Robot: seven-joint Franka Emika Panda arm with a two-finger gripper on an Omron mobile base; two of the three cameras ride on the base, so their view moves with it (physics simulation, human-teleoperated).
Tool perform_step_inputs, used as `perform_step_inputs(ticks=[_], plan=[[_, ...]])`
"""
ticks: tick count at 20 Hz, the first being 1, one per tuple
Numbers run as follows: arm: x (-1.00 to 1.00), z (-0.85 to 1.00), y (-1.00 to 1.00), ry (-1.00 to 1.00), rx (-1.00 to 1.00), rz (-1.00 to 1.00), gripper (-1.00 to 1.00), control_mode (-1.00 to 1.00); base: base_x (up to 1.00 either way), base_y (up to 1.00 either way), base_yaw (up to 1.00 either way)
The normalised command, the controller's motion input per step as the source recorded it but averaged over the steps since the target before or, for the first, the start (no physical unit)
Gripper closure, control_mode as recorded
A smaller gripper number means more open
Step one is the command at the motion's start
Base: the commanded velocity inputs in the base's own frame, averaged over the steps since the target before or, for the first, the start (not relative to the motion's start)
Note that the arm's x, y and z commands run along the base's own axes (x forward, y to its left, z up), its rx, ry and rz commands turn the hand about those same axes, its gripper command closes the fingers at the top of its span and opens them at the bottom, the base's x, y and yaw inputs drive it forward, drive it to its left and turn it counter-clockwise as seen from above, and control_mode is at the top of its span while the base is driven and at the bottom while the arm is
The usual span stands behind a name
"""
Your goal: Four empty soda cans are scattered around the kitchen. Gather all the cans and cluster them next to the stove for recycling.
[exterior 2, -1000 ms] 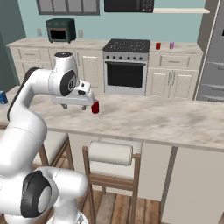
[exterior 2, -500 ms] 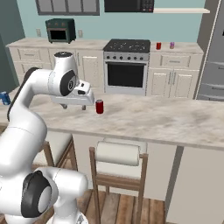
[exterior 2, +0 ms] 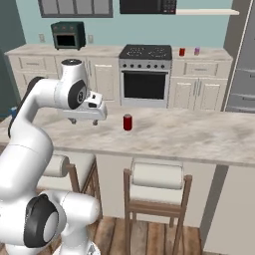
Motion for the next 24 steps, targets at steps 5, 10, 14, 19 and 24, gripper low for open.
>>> perform_step_inputs(ticks=[5, 10, 14, 19, 24], plan=[[0.00, 0.00, 0.00, 0.00, 0.00, 0.00, -1.00, 1.00, 0.08, 0.66, -0.03], [0.00, 0.00, 0.00, 0.00, 0.00, 0.00, -1.00, 1.00, 0.11, 0.67, 0.00], [0.00, 0.00, 0.00, 0.00, 0.00, 0.00, -1.00, 1.00, 0.20, 0.65, -0.03], [0.00, 0.00, 0.00, 0.00, 0.00, 0.00, -1.00, 1.00, 0.31, 0.59, -0.06], [0.00, 0.00, 0.00, 0.00, 0.00, 0.00, -1.00, 1.00, 0.32, 0.60, -0.05]])
